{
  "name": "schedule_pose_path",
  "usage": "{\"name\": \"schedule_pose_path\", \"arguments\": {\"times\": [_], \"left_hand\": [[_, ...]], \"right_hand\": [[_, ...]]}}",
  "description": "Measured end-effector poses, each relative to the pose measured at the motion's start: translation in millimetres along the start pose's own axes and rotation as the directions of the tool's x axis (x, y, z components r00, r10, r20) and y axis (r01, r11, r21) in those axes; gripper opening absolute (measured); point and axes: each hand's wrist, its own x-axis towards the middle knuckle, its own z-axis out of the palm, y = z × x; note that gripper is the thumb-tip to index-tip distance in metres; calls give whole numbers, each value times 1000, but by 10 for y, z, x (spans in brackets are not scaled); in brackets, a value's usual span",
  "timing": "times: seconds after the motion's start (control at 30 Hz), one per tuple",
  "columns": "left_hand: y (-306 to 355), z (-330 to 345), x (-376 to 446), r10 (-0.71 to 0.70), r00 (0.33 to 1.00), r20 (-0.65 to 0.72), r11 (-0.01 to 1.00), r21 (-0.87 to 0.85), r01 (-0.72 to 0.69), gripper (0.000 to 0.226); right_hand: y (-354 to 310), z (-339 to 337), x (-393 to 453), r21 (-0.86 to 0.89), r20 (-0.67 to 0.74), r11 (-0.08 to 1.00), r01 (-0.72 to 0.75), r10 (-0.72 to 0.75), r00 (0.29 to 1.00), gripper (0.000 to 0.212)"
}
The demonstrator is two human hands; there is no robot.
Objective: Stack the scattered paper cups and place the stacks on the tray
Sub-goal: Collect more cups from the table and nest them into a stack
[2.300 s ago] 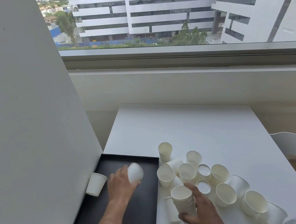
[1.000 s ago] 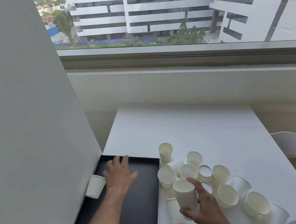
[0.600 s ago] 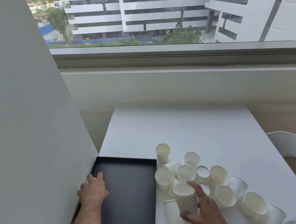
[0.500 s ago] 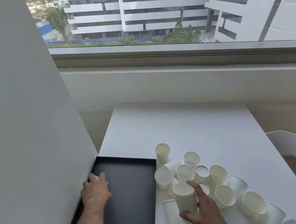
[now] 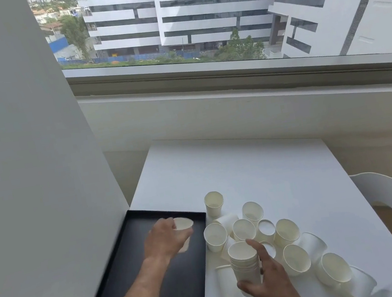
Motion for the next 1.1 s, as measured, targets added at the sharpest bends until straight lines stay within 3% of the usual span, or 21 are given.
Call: {"name": "schedule_pose_path", "arguments": {"times": [0.13,0.27,0.4,0.5,0.6,0.67,0.77,0.83,0.93,1.0,1.1], "left_hand": [[523,-9,-133,198,969,-150,934,-270,-233,56],[868,41,-322,316,935,-159,870,-346,-352,56],[980,131,-481,418,899,-131,865,-246,-438,60],[986,167,-556,477,878,-43,874,-80,-479,63],[946,210,-597,514,857,22,858,-26,-514,69],[905,218,-614,494,866,77,868,-90,-488,71],[776,258,-625,451,841,299,836,-471,-281,65],[674,316,-635,485,777,400,772,-614,-166,89],[539,438,-663,528,764,371,726,-664,-179,119],[459,490,-674,487,811,325,722,-672,-164,118],[327,523,-702,412,875,253,744,-648,-163,98]], "right_hand": [[-39,-19,25,3,-7,1000,15,-15,1000,101],[-99,-67,55,-9,-22,1000,24,-24,999,108],[-129,-109,78,18,-38,998,57,-56,998,120],[-159,-123,67,50,-60,996,74,-71,996,123],[-176,-127,58,63,-85,996,64,-58,995,123],[-190,-139,44,47,-80,996,79,-76,994,115],[-198,-143,51,111,-73,989,103,-95,993,93],[-233,-122,71,155,-60,980,125,-117,991,84],[-300,-83,99,204,38,972,114,-125,991,87],[-302,-77,103,201,115,975,95,-120,986,90],[-256,-96,100,196,147,980,40,-70,987,91]]}}
